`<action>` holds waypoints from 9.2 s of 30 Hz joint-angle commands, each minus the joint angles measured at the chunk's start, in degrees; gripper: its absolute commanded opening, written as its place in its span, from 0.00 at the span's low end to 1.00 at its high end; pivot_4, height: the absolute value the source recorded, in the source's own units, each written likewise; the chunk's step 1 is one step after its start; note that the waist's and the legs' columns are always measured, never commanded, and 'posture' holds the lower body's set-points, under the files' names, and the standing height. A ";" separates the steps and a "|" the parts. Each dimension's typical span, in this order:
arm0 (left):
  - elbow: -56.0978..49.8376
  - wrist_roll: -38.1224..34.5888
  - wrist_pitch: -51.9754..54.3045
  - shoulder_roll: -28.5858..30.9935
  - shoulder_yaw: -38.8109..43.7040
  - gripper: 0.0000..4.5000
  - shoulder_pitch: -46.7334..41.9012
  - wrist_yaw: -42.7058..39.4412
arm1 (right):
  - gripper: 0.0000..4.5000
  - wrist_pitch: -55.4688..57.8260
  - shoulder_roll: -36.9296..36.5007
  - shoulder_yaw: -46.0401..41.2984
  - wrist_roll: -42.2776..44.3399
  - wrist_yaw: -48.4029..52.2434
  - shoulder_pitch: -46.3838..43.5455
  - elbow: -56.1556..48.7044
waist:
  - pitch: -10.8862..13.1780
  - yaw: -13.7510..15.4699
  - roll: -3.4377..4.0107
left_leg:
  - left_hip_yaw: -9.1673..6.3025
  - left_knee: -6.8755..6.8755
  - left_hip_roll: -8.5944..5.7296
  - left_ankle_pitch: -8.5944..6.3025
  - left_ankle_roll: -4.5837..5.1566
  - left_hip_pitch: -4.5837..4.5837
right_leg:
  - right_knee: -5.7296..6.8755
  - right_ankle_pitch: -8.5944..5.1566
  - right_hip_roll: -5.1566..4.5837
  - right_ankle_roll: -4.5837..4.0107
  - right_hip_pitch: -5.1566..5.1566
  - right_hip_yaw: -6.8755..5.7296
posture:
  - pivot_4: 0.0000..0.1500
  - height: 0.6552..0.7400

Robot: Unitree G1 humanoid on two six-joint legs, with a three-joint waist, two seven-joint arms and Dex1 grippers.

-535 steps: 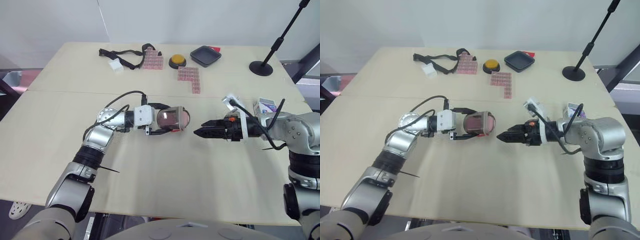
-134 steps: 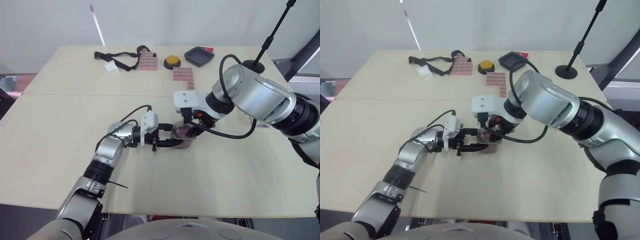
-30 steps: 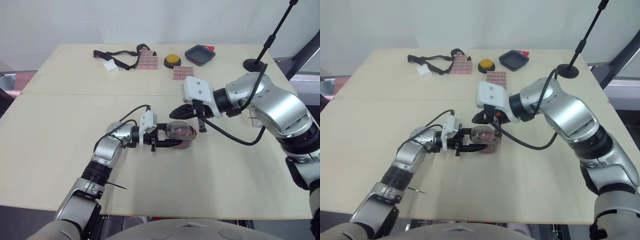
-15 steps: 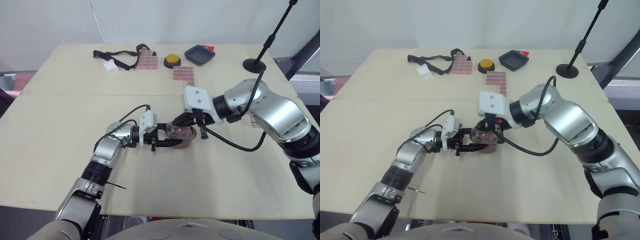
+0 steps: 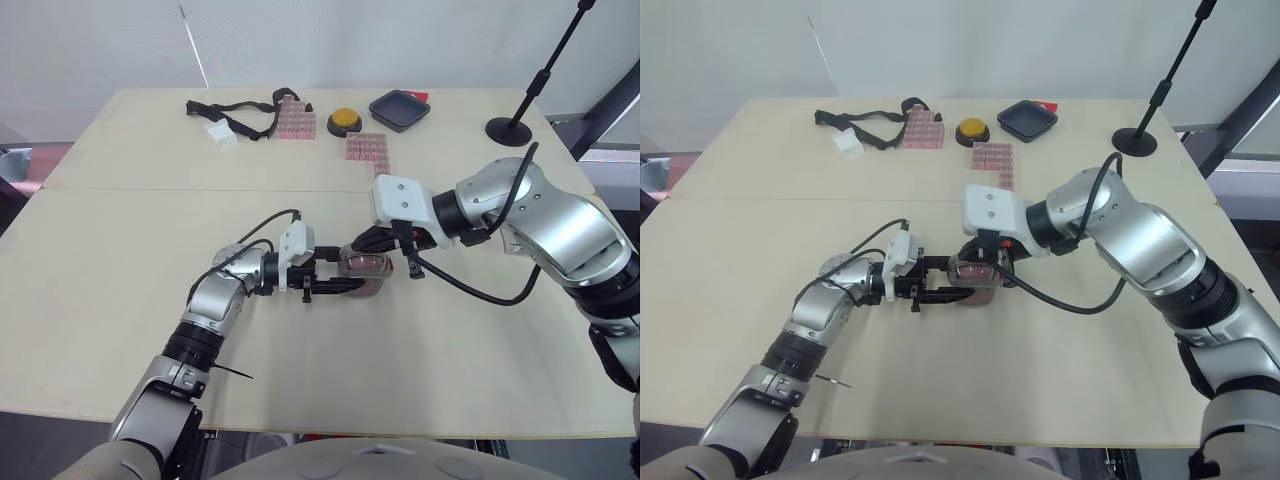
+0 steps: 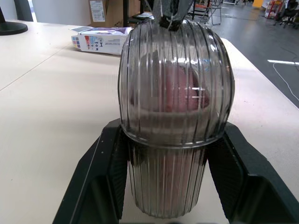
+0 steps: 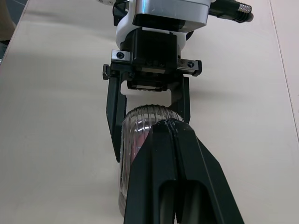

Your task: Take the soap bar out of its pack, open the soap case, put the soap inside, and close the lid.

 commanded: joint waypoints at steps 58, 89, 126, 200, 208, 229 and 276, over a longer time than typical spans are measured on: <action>-2.88 -1.30 0.01 -0.05 0.69 0.43 0.29 -0.06 | 0.00 6.24 4.86 6.46 -1.69 1.18 -8.72 2.00 | 0.01 -0.05 0.00 | 0.01 -0.05 0.00 0.00 -0.01 0.05 | -0.01 0.00 0.00 0.00 0.03 0.00 | 1.00 1.00; -2.89 -1.26 -0.15 -0.39 0.26 0.43 0.58 -0.27 | 0.00 9.68 4.87 5.38 -0.70 1.94 -11.28 1.09 | 0.01 -0.01 0.01 | 0.01 -0.05 0.00 0.00 -0.01 0.06 | 0.00 0.00 0.00 0.00 0.03 0.00 | 1.00 1.00; -3.07 -1.07 -0.17 -0.69 -0.06 0.43 0.87 0.11 | 0.00 5.02 5.67 9.98 -5.82 4.13 -11.46 4.31 | 0.00 -0.01 0.01 | 0.01 -0.06 0.00 0.01 -0.01 0.07 | 0.00 0.00 -0.01 0.00 0.03 0.00 | 1.00 1.00; -3.68 -1.15 0.53 0.58 0.34 0.43 1.11 -0.56 | 0.00 0.74 1.17 -4.34 -0.89 4.52 0.61 2.15 | -0.01 -0.70 -0.01 | 0.03 -0.25 0.01 0.01 -0.01 0.46 | -0.20 0.00 -0.01 0.00 0.43 0.01 | 1.00 1.00; -3.24 -1.03 0.33 0.37 0.31 0.43 0.98 -0.83 | 0.00 2.26 0.89 -5.23 0.97 4.39 -0.57 1.29 | -0.01 -0.68 -0.01 | 0.03 -0.29 0.01 0.00 -0.01 0.42 | -0.31 0.00 -0.01 0.00 0.43 0.00 | 1.00 1.00; -3.67 -0.90 0.04 0.18 0.31 0.43 1.38 -0.77 | 0.63 -6.02 2.44 -17.52 7.01 0.08 11.27 -1.01 | -0.01 0.03 -0.01 | 0.03 -0.37 0.00 0.00 0.00 0.35 | -0.46 0.00 -0.01 0.00 0.43 -0.03 | 1.00 1.00; -4.35 -0.71 -0.02 0.97 0.14 0.43 1.85 -0.87 | 0.43 -7.29 0.29 -14.90 7.18 -2.59 19.74 -1.21 | -0.01 -0.45 -0.01 | 0.02 -0.46 -0.01 0.00 -0.01 0.41 | -0.63 0.00 -0.02 0.00 0.44 -0.03 | 1.00 1.00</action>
